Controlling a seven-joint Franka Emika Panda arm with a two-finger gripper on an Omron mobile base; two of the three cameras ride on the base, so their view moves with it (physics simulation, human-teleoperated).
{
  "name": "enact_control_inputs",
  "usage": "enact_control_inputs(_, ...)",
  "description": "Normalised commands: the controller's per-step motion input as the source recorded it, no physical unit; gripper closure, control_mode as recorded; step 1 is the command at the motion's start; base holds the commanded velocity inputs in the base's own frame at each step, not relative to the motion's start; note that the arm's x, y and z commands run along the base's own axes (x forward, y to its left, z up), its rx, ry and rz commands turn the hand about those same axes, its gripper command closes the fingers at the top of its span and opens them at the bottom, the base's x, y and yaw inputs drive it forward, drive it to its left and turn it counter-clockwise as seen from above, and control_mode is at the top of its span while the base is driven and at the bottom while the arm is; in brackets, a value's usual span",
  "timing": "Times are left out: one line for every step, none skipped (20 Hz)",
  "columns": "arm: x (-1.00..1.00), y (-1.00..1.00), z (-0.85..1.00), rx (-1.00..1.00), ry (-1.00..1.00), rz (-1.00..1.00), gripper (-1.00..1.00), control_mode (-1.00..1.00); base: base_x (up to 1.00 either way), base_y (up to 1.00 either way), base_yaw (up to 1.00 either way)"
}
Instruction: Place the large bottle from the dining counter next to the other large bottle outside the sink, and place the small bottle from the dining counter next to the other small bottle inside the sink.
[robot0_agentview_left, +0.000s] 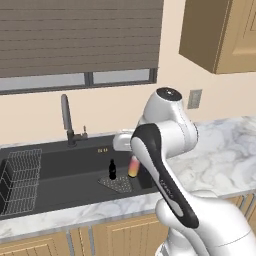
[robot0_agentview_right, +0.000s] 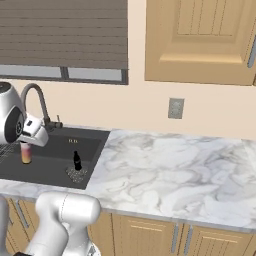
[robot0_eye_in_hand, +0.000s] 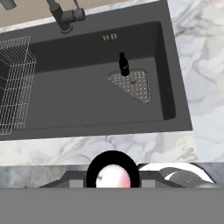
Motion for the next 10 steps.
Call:
enact_control_inputs(0.19,0.13,-0.29,-0.02,-0.03,0.00,1.00,-1.00,0.00,0.00,0.00)
enact_control_inputs(0.24,0.16,-0.36,-0.01,-0.01,0.00,1.00,-1.00,0.00,0.00,0.00)
enact_control_inputs(0.26,0.13,-0.51,0.00,0.00,0.00,1.00,-1.00,0.00,0.00,0.00)
enact_control_inputs(0.32,0.12,-0.61,0.00,0.00,0.00,1.00,-1.00,0.00,0.00,0.00)
enact_control_inputs(0.32,0.09,-0.63,0.00,0.00,0.00,1.00,-1.00,0.00,0.00,0.00)
enact_control_inputs(0.38,0.11,-0.62,0.00,0.00,0.00,1.00,-1.00,0.00,0.00,0.00)
enact_control_inputs(0.42,0.10,-0.61,0.00,0.00,0.00,1.00,-1.00,0.00,0.00,0.00)
enact_control_inputs(0.47,0.11,-0.61,0.00,0.00,0.00,1.00,-1.00,0.00,0.00,0.00)
enact_control_inputs(0.46,0.14,-0.60,0.00,0.00,0.00,1.00,-1.00,0.00,0.00,0.00)
enact_control_inputs(0.42,0.14,-0.54,0.00,0.00,0.00,1.00,-1.00,0.00,0.00,0.00)
